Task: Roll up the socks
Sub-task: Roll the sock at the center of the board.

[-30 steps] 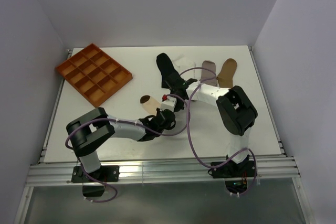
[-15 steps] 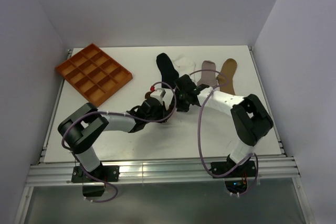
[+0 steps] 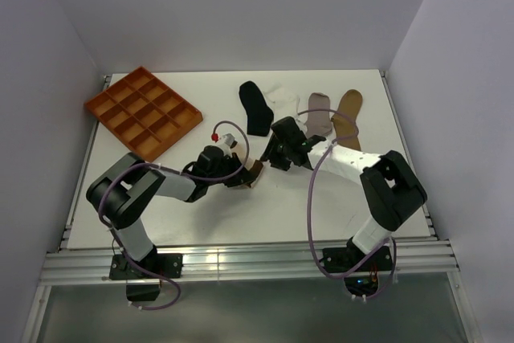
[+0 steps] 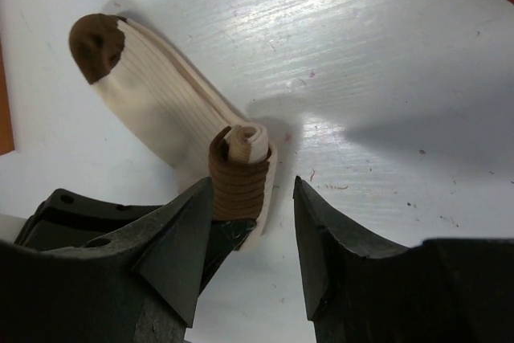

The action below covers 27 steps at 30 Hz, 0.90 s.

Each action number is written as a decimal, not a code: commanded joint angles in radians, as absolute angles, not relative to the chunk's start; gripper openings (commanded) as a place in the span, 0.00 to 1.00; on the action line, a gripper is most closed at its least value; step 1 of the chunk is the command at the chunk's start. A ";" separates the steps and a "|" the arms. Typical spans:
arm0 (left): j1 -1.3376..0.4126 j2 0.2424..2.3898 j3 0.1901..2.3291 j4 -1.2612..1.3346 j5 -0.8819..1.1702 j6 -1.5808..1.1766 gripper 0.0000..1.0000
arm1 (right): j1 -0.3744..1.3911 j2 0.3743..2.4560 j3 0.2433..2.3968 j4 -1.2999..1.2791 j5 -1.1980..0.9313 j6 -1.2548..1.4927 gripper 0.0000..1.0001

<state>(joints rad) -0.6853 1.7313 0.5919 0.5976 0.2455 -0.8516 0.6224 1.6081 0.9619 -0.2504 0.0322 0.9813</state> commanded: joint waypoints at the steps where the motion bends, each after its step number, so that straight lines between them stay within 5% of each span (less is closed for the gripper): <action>1: -0.667 1.775 0.545 0.594 0.311 -0.920 0.00 | 0.632 1.643 0.951 -0.170 0.034 1.009 0.52; 27: -0.623 1.779 0.511 0.609 0.333 -0.976 0.00 | 0.695 1.749 0.974 -0.113 0.023 1.016 0.50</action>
<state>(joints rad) -0.6239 1.7638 0.5323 0.7120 0.3500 -0.9897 0.6746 1.7588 0.9699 -0.1162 0.0166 1.0100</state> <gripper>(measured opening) 0.107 0.502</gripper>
